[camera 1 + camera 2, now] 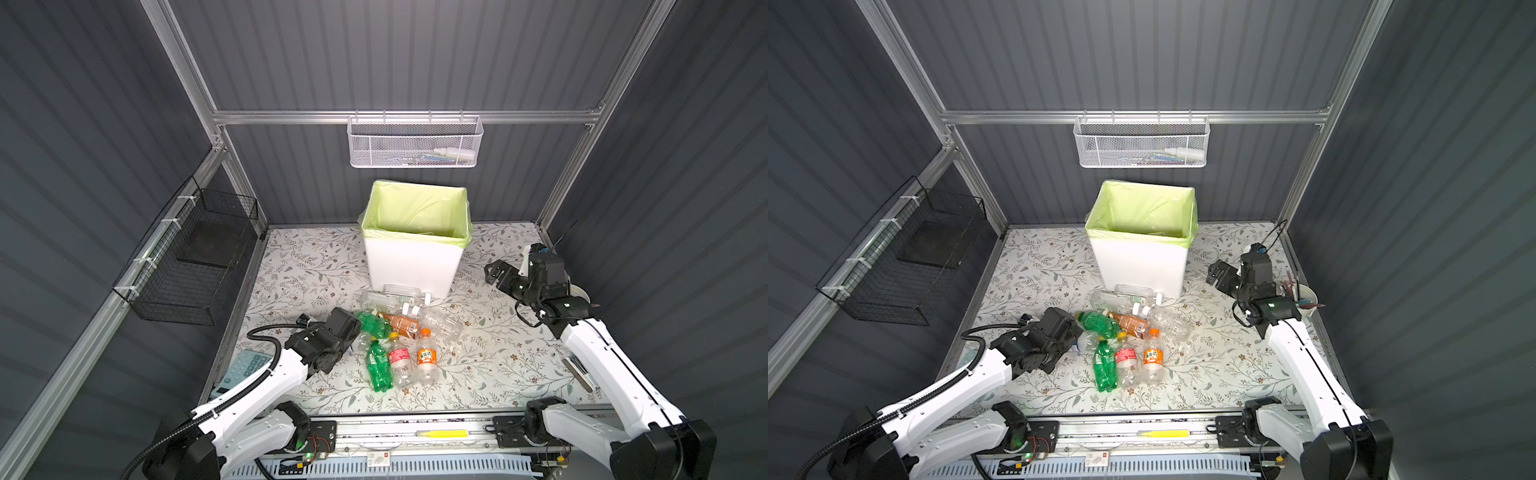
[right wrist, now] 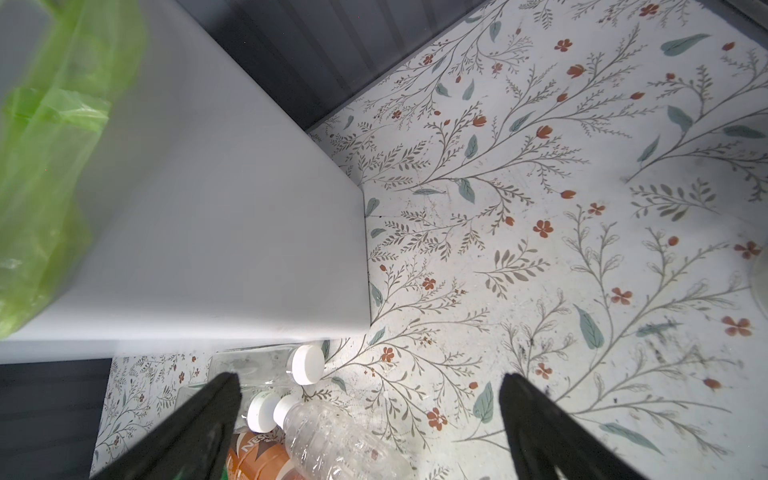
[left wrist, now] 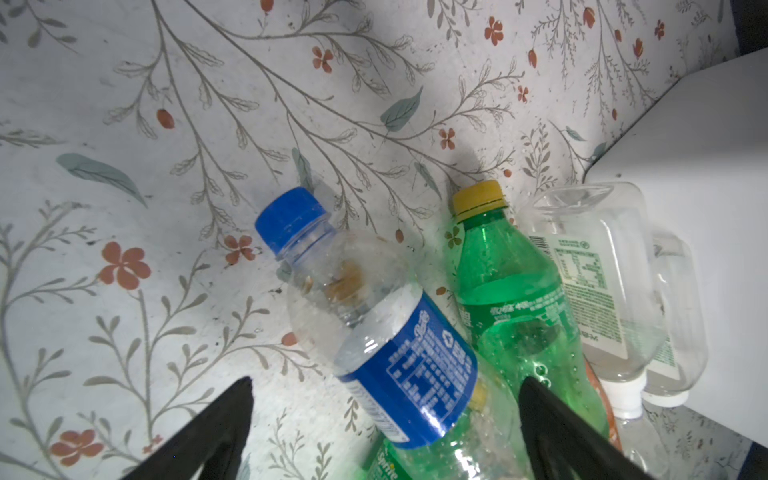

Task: Throw the plastic bottles in the bin
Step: 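Grasp the second water bottle with the left gripper while the right withdraws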

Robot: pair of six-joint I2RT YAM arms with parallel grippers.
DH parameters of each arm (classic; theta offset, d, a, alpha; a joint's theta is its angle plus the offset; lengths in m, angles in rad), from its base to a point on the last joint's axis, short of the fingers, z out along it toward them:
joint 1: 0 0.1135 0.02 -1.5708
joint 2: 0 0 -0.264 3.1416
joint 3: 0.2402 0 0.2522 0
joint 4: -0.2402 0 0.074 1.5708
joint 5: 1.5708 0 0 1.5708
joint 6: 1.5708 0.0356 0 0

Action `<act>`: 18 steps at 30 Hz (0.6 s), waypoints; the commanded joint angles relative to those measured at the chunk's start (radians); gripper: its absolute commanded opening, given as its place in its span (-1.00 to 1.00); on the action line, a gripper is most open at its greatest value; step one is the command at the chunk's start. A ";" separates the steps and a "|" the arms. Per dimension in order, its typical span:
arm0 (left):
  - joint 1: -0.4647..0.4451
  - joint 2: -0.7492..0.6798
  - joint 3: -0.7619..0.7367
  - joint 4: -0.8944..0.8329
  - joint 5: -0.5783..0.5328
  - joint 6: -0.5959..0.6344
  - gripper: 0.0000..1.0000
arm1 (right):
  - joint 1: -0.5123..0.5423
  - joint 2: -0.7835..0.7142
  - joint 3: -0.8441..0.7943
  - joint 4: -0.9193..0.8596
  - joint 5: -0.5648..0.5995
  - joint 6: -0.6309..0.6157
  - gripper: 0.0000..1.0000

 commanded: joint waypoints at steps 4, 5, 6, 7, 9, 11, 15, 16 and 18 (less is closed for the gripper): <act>0.004 0.009 -0.080 0.124 0.012 -0.110 0.99 | 0.000 0.001 0.016 -0.003 0.004 -0.008 0.98; 0.004 0.012 -0.087 0.136 0.011 -0.115 0.98 | -0.001 0.001 0.016 -0.004 0.004 -0.010 0.98; 0.004 0.014 -0.093 0.148 0.011 -0.120 0.96 | -0.001 0.003 0.018 -0.005 0.004 -0.011 0.98; 0.005 0.016 -0.100 0.161 0.010 -0.126 0.94 | -0.001 0.003 0.019 -0.007 0.005 -0.011 0.98; 0.004 0.020 -0.117 0.186 0.008 -0.141 0.90 | -0.001 0.006 0.018 -0.008 0.003 -0.013 0.98; 0.004 0.023 -0.133 0.215 0.008 -0.156 0.89 | -0.001 0.007 0.018 -0.009 0.003 -0.013 0.98; 0.004 0.037 -0.149 0.250 0.006 -0.171 0.87 | -0.002 0.010 0.022 -0.013 0.005 -0.018 0.98; 0.004 0.044 -0.152 0.257 0.005 -0.175 0.87 | -0.001 0.010 0.024 -0.015 0.006 -0.020 0.98; 0.004 0.050 -0.162 0.278 0.003 -0.182 0.85 | -0.001 0.010 0.024 -0.018 0.008 -0.022 0.98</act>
